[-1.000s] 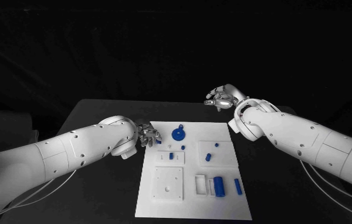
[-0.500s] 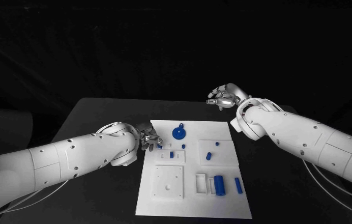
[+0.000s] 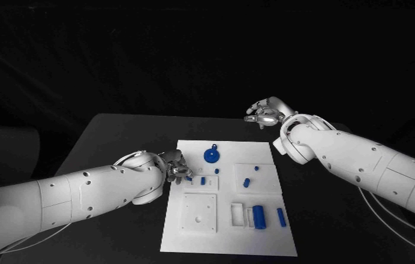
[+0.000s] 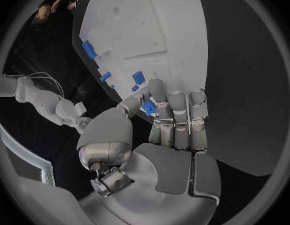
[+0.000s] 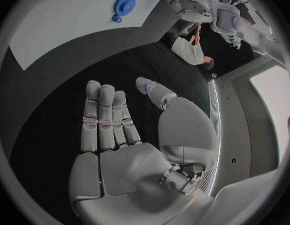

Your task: Assemble the parts on the task board

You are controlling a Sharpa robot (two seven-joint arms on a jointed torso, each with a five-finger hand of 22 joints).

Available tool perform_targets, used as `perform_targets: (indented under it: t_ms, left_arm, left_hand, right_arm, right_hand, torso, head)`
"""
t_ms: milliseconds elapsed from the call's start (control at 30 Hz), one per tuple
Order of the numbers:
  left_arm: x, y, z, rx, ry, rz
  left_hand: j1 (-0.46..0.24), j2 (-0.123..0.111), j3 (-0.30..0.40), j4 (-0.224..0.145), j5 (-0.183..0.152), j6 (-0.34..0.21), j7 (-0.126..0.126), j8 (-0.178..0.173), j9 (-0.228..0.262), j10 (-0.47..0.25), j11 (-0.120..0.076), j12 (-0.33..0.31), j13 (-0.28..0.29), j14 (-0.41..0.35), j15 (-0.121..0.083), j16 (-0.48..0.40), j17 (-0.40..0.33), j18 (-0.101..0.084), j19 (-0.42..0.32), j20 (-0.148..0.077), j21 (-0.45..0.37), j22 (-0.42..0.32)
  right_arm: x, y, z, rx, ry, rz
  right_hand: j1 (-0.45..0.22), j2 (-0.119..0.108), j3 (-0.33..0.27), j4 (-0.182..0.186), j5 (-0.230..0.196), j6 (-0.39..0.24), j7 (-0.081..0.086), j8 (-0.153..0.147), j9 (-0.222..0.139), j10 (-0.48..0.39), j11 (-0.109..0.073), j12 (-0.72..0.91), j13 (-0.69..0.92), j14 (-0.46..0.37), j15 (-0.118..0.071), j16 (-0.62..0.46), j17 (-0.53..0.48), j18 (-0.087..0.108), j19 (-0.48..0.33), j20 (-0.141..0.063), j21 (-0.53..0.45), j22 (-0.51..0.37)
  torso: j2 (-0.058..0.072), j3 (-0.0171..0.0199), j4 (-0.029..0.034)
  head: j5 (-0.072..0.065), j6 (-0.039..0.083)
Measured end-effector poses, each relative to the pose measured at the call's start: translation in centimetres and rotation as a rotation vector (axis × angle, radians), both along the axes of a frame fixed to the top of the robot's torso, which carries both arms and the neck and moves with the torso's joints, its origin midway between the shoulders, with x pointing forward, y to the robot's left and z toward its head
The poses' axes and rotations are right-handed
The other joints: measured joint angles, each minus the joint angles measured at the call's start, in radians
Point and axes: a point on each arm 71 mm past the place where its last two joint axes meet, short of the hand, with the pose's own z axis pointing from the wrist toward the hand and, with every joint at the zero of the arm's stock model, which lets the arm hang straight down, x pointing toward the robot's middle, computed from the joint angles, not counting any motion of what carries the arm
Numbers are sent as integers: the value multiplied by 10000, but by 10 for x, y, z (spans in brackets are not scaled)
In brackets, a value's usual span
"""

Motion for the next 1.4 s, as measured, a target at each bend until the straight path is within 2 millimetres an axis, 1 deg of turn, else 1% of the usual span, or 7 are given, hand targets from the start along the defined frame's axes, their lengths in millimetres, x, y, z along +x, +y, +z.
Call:
perform_targets:
  t_ms: [200,500,833,1133,1400]
  left_arm:
    - [-3,1,-7,31,21,54]
    - [-4,-5,-9,-16,-43,10]
    - [-2,-5,-9,2,-82,37]
    - [0,-5,-9,32,-90,47]
    - [-1,-6,-8,91,-12,-50]
  left_hand:
    - [1,1,16,18,0,1,0,0,7,14,15,0,12,15,15,0,0,0,0,0,0,-1]
    - [3,3,7,26,-2,46,8,50,13,4,5,38,23,18,18,38,14,-1,-1,0,39,-2]
    - [13,13,-4,34,30,70,-1,60,29,-20,-19,77,33,30,38,38,25,-1,-1,0,39,-3]
    - [13,13,-19,40,30,90,-20,59,7,-20,-18,77,43,28,42,38,28,-1,-1,1,39,-3]
    - [13,13,9,9,29,90,-21,56,-10,-19,-17,117,51,29,47,38,39,-1,-1,1,42,-4]
  right_arm:
    - [0,0,0,-5,2,-2]
    - [0,0,0,-8,2,7]
    - [0,0,0,-11,2,8]
    - [0,-1,0,-18,3,-4]
    - [0,-2,0,-24,7,-12]
  right_hand:
    - [0,0,-28,28,0,0,-1,0,-1,1,1,0,0,0,0,0,0,-4,0,0,0,9]
    - [0,0,-28,28,37,-17,-18,1,-2,-23,-23,0,-9,0,0,0,0,-49,0,0,0,9]
    - [0,0,-28,28,36,-18,-20,1,1,-22,-23,39,-18,-1,0,0,0,-54,0,0,0,18]
    - [0,0,-28,28,36,-13,-16,2,6,-22,-22,39,-29,0,0,0,0,-60,0,0,0,24]
    - [0,0,-28,28,36,18,-12,2,5,-21,-21,38,-29,0,0,0,0,-63,0,0,-39,33]
  torso:
    - [-3,0,-5]
    - [-1,0,-11]
    - [4,6,-12]
    - [7,8,-17]
    - [7,6,-12]
  head:
    - [-27,-1]
    - [-37,5]
    - [-41,4]
    - [-49,36]
    - [-60,16]
